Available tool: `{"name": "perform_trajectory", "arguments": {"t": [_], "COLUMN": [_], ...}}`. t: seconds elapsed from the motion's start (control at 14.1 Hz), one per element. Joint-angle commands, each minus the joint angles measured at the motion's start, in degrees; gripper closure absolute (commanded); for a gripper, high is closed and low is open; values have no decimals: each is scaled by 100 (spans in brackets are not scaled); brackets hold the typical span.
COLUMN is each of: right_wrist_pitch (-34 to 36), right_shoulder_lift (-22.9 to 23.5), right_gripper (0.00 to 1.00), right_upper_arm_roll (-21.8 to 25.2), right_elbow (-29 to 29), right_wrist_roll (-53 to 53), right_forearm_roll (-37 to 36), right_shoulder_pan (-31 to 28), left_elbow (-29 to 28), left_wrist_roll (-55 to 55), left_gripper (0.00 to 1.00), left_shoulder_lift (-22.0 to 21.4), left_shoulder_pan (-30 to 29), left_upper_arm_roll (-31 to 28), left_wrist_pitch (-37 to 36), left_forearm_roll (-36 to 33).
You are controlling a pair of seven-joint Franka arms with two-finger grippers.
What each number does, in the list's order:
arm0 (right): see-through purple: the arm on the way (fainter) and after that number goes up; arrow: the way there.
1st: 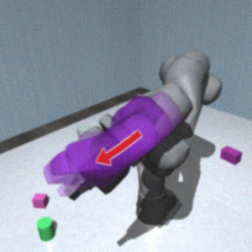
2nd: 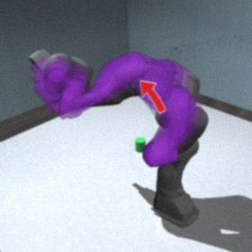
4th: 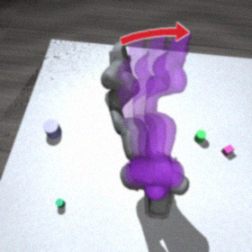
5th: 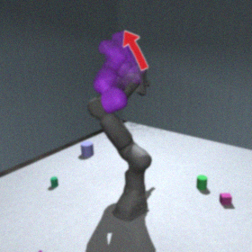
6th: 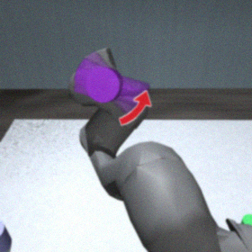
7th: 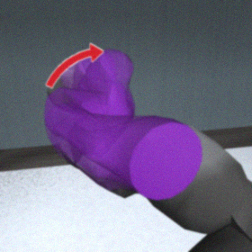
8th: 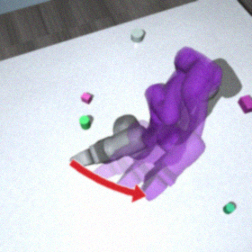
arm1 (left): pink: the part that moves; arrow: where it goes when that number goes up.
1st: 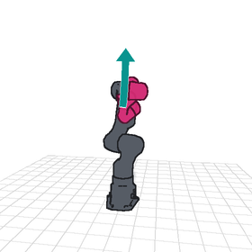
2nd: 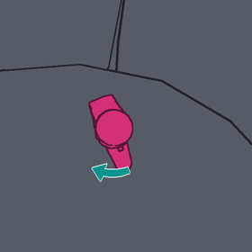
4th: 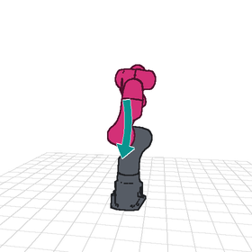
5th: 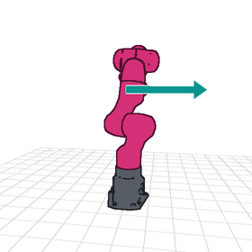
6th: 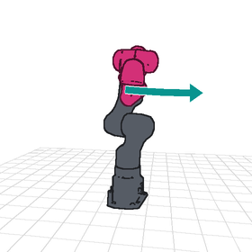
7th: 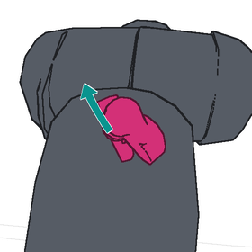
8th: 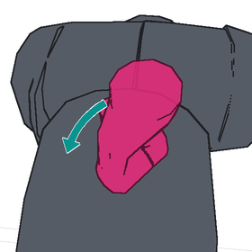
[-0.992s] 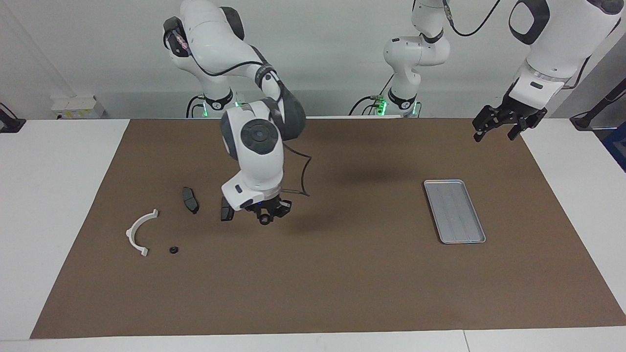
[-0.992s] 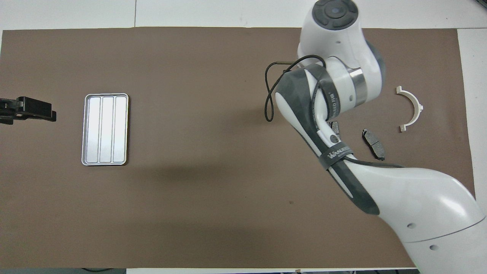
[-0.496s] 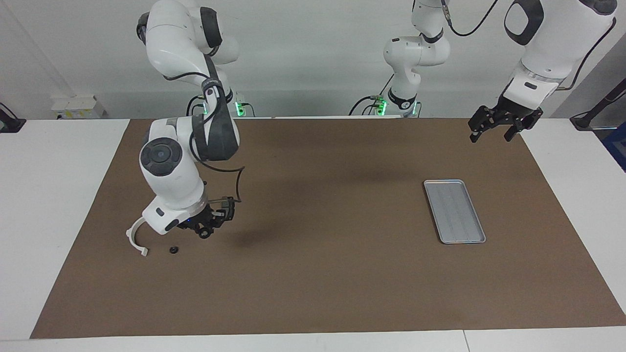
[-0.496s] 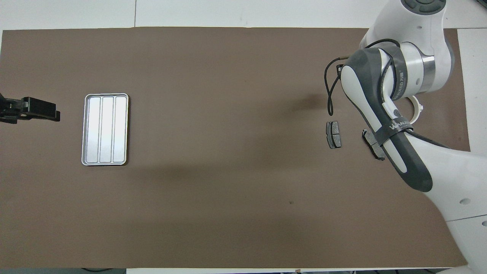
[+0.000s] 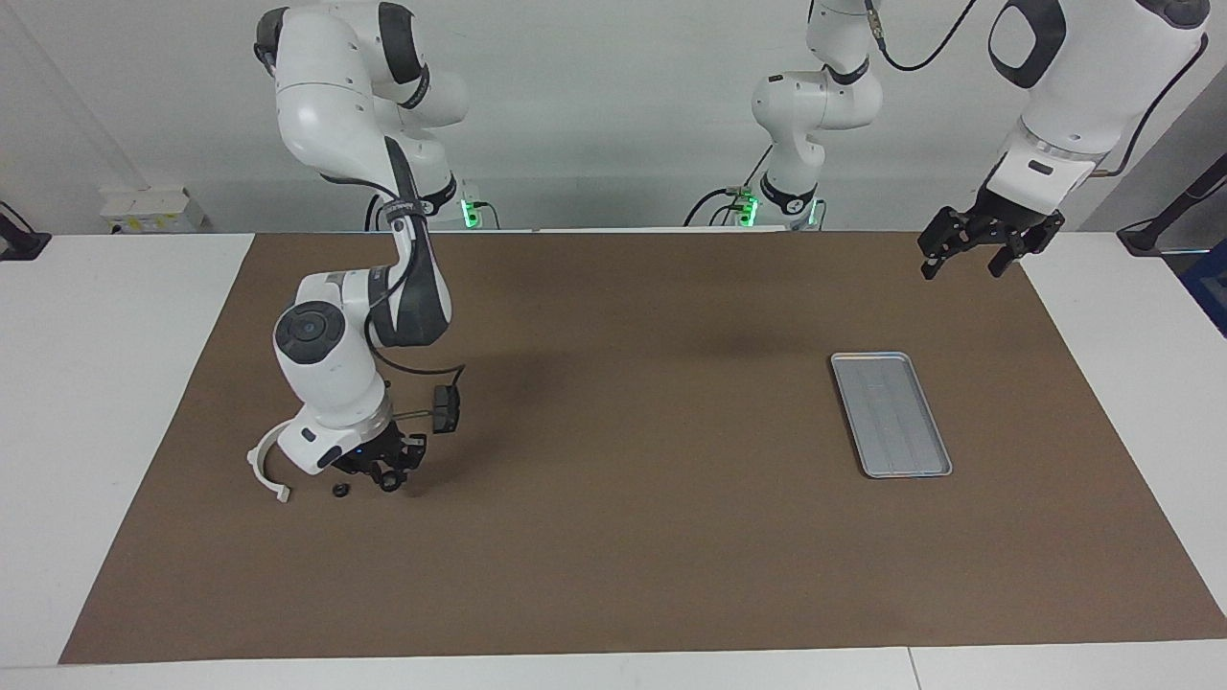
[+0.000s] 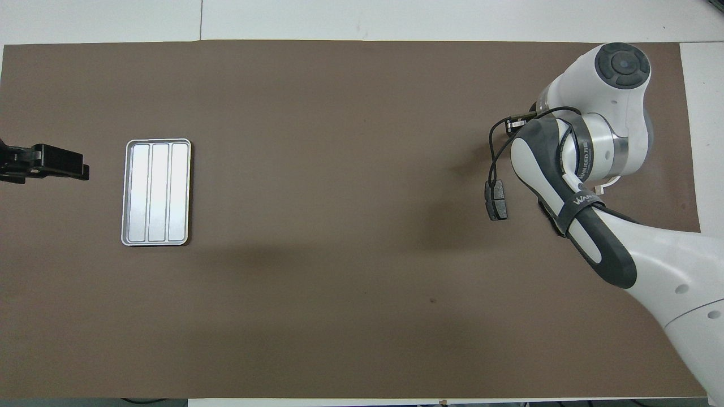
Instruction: Place bearing gear from tray to pile
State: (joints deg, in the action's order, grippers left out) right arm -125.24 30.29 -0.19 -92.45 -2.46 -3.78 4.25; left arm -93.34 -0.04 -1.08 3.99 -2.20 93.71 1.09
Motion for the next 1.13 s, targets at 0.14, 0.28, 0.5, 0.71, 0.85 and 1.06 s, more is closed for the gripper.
{"name": "perform_trajectory", "arguments": {"t": [0.14,0.28,0.5,0.71,0.85,1.06], "right_wrist_pitch": [-711,-958,-959,-933,-880,-679], "right_shoulder_lift": [-146,-120,-120,-120,-172,-383], "right_gripper": [100,100,100,91,0,0], "right_upper_arm_roll": [-95,-95,-95,-95,-95,-95], "right_elbow": [-650,-800,-809,-801,-774,-774], "right_wrist_roll": [105,97,79,27,-26,-27], "right_forearm_roll": [44,53,70,70,62,70], "right_shoulder_pan": [-161,-170,-178,-161,-143,-126], "left_elbow": [-255,-255,-255,-255,-255,-255], "left_wrist_roll": [56,56,56,56,56,48], "left_gripper": [0,0,0,0,0,0], "left_shoulder_lift": [-209,-209,-209,-209,-209,-209], "left_shoulder_pan": [5,5,5,5,5,5], "left_upper_arm_roll": [-8,-8,-8,-17,-8,-17], "left_wrist_pitch": [165,148,139,139,130,130], "left_forearm_roll": [14,14,14,14,14,14]}}
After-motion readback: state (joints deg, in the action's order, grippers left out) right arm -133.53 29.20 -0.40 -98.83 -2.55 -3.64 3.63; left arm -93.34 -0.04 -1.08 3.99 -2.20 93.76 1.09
